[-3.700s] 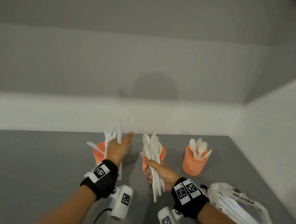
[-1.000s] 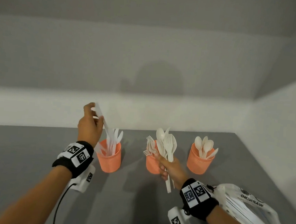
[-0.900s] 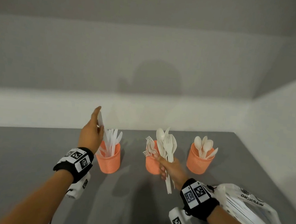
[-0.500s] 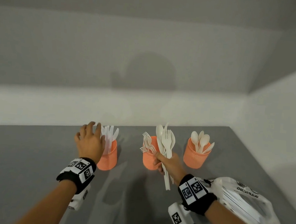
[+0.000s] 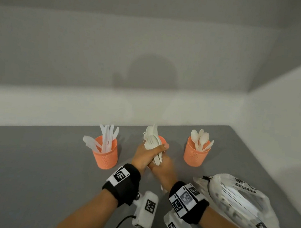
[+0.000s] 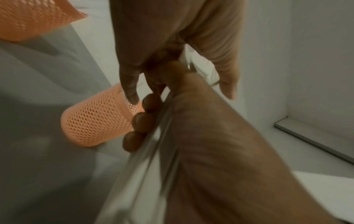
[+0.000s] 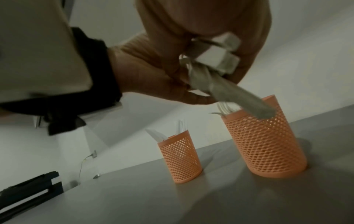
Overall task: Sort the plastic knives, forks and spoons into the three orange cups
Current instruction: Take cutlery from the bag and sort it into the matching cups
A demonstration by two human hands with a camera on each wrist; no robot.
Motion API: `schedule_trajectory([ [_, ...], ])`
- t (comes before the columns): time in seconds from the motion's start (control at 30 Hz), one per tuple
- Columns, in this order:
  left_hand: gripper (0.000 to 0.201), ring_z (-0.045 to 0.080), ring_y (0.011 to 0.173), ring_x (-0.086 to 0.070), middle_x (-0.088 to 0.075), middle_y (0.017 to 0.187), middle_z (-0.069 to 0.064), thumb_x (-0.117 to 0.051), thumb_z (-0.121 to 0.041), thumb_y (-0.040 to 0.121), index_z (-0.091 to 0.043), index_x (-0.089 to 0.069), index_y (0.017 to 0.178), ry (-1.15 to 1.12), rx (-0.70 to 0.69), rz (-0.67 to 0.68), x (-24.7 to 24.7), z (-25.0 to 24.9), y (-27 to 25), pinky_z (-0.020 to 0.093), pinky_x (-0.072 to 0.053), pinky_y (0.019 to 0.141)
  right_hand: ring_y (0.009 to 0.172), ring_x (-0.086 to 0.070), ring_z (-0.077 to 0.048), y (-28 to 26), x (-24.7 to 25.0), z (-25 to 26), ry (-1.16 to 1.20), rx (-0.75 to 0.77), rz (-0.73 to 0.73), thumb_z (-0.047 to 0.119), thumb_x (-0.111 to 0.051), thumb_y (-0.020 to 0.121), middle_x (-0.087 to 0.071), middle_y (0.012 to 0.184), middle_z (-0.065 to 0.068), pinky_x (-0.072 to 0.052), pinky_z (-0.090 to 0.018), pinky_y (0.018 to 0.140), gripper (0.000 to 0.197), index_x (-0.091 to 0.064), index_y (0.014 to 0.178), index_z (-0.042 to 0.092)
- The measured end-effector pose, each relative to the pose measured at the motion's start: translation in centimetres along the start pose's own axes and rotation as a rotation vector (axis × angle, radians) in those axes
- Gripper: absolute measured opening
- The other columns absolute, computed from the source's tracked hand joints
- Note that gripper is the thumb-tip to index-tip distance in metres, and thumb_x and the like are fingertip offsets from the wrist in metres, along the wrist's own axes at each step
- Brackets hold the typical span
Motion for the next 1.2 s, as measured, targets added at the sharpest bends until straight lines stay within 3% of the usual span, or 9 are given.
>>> schedule_trajectory([
  [0.1, 0.021, 0.022, 0.073, -0.062, -0.065, 0.075, 0.008, -0.076, -0.022, 0.067, -0.011, -0.062, 0.077, 0.029, 0.026, -0.001, -0.1, 0.5, 0.2, 0.035, -0.053, 0.072, 0.057, -0.055, -0.012, -1.0, 0.3, 0.6, 0.076, 0.013, 0.105, 0.015, -0.062, 0.083, -0.058, 0.065, 0.004, -0.043, -0.024, 0.052, 0.006, -0.060, 0.088, 0.018],
  [0.17, 0.025, 0.020, 0.054, -0.059, -0.062, 0.062, 0.005, -0.073, -0.032, 0.060, -0.012, -0.059, 0.065, 0.044, 0.027, 0.068, -0.6, 0.6, 0.1, 0.028, -0.047, 0.049, 0.047, -0.051, -0.015, -1.5, 0.5, 0.7, 0.237, -0.078, 0.250, 0.008, -0.059, 0.084, -0.054, 0.060, -0.006, -0.042, -0.025, 0.046, 0.011, -0.058, 0.074, 0.013],
  [0.3, 0.028, 0.010, 0.032, -0.048, -0.057, 0.060, 0.006, -0.054, -0.023, 0.090, -0.007, -0.053, 0.067, 0.001, 0.090, 0.188, -2.3, 1.2, -0.5, 0.014, -0.031, 0.029, 0.048, -0.057, -0.014, -2.9, 0.1, 0.5, 0.473, -0.293, 0.545, 0.024, -0.060, 0.076, -0.064, 0.070, -0.011, -0.049, -0.022, 0.047, 0.019, -0.057, 0.089, 0.011],
  [0.4, 0.025, 0.006, 0.045, -0.057, -0.060, 0.073, 0.008, -0.059, -0.030, 0.088, -0.008, -0.057, 0.077, 0.025, 0.091, 0.259, -3.2, 1.3, -0.6, 0.016, -0.045, 0.041, 0.045, -0.056, -0.010, -3.8, -0.1, 0.2, 0.545, -0.372, 0.614, 0.028, -0.058, 0.071, -0.062, 0.053, 0.000, -0.047, -0.019, 0.047, 0.018, -0.056, 0.076, 0.011],
  [0.53, 0.047, 0.025, 0.076, -0.065, -0.066, 0.090, 0.017, -0.055, -0.044, 0.086, 0.000, -0.064, 0.100, 0.031, 0.082, 0.199, -2.1, 1.2, -0.2, 0.035, -0.053, 0.074, 0.044, -0.054, -0.009, -3.1, 0.7, -0.5, 0.556, -0.297, 0.488, 0.019, -0.057, 0.092, -0.050, 0.045, 0.004, -0.053, -0.024, 0.053, 0.010, -0.056, 0.085, 0.012],
  [0.63, 0.058, 0.022, 0.064, -0.059, -0.059, 0.085, 0.021, -0.052, -0.045, 0.090, 0.010, -0.056, 0.108, 0.010, 0.079, 0.121, -1.0, 1.8, 0.1, 0.031, -0.048, 0.066, 0.042, -0.053, -0.009, -2.1, 2.1, -1.2, 0.542, -0.240, 0.344, 0.020, -0.057, 0.091, -0.050, 0.047, 0.005, -0.051, -0.023, 0.049, 0.014, -0.057, 0.082, 0.009],
  [0.8, 0.015, 0.015, 0.045, -0.059, -0.063, 0.060, 0.008, -0.056, -0.015, 0.090, -0.002, -0.058, 0.099, -0.005, 0.038, 0.076, -1.3, 2.3, -0.7, 0.023, -0.050, 0.052, 0.040, -0.048, -0.007, -1.9, 2.4, -1.5, 0.570, -0.239, 0.366, 0.019, -0.056, 0.092, -0.053, 0.050, 0.005, -0.043, -0.019, 0.044, 0.020, -0.056, 0.074, 0.011],
  [0.97, 0.032, 0.020, 0.041, -0.048, -0.055, 0.046, 0.007, -0.055, -0.017, 0.091, 0.013, -0.056, 0.100, -0.036, 0.035, 0.106, -1.6, 2.6, -0.7, 0.032, -0.042, 0.056, 0.044, -0.054, -0.007, -2.2, 2.3, -1.2, 0.520, -0.223, 0.410, 0.022, -0.056, 0.092, -0.064, 0.064, -0.001, -0.046, -0.019, 0.047, 0.013, -0.061, 0.093, 0.010],
  [1.2, 0.032, 0.008, 0.042, -0.055, -0.063, 0.059, 0.003, -0.044, -0.016, 0.096, 0.010, -0.055, 0.112, -0.063, 0.043, 0.177, -1.7, 2.5, -1.1, 0.023, -0.048, 0.049, 0.054, -0.064, -0.009, -2.6, 2.3, -0.4, 0.483, -0.170, 0.474, 0.025, -0.052, 0.094, -0.069, 0.074, -0.003, -0.054, -0.022, 0.055, 0.019, -0.062, 0.101, 0.011],
])
Point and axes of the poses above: each hand's wrist, its own y-axis towards the middle knuckle, its own x-axis out of the back of the hand, z = x × y, the point moved 8 cm from there along y, towards the middle knuckle
